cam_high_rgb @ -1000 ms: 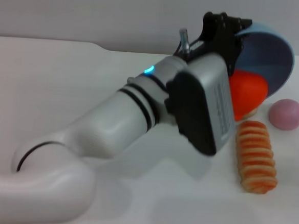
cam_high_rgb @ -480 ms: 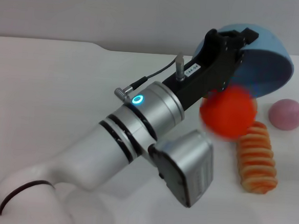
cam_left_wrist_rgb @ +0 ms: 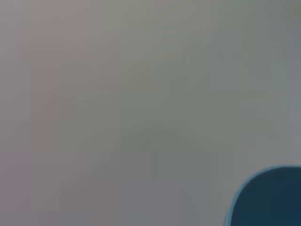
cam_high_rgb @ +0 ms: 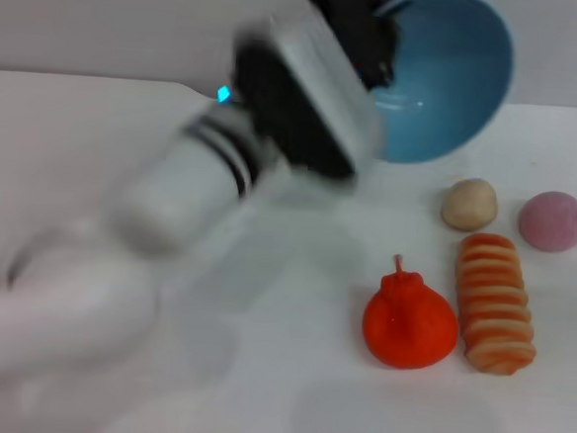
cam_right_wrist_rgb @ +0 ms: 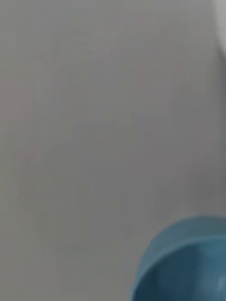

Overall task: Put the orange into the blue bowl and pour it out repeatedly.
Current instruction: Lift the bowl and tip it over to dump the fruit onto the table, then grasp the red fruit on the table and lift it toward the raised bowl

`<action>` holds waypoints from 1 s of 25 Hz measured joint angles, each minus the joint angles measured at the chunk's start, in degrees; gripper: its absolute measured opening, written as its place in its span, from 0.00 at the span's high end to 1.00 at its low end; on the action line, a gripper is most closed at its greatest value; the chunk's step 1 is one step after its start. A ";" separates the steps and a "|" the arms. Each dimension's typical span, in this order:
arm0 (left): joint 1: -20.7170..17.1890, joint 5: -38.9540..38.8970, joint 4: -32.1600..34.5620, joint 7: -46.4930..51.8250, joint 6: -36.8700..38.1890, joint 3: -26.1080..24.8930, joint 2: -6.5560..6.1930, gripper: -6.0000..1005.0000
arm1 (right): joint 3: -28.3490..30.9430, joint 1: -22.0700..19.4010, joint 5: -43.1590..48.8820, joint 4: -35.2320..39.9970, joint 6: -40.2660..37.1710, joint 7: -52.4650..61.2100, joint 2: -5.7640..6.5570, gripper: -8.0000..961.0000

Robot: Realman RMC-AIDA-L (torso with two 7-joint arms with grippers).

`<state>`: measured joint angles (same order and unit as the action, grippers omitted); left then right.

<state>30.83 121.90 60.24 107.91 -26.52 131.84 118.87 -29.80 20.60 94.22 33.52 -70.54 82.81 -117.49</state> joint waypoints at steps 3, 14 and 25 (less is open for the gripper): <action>3.96 -7.89 -1.62 7.69 16.64 -10.14 -0.25 0.99 | 0.01 0.06 10.18 7.49 -1.43 14.13 0.11 0.47; 8.05 -12.69 -6.18 17.64 34.90 -25.75 -0.56 1.00 | -5.21 7.49 33.21 14.12 -16.96 38.61 1.29 0.47; 7.74 -12.49 -6.62 17.25 34.55 -25.26 -0.41 0.99 | -14.99 14.75 38.10 7.24 -12.83 40.20 -0.84 0.49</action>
<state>38.57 109.41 53.62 125.16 8.04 106.58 118.46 -44.79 35.35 132.32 40.76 -83.37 123.01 -118.33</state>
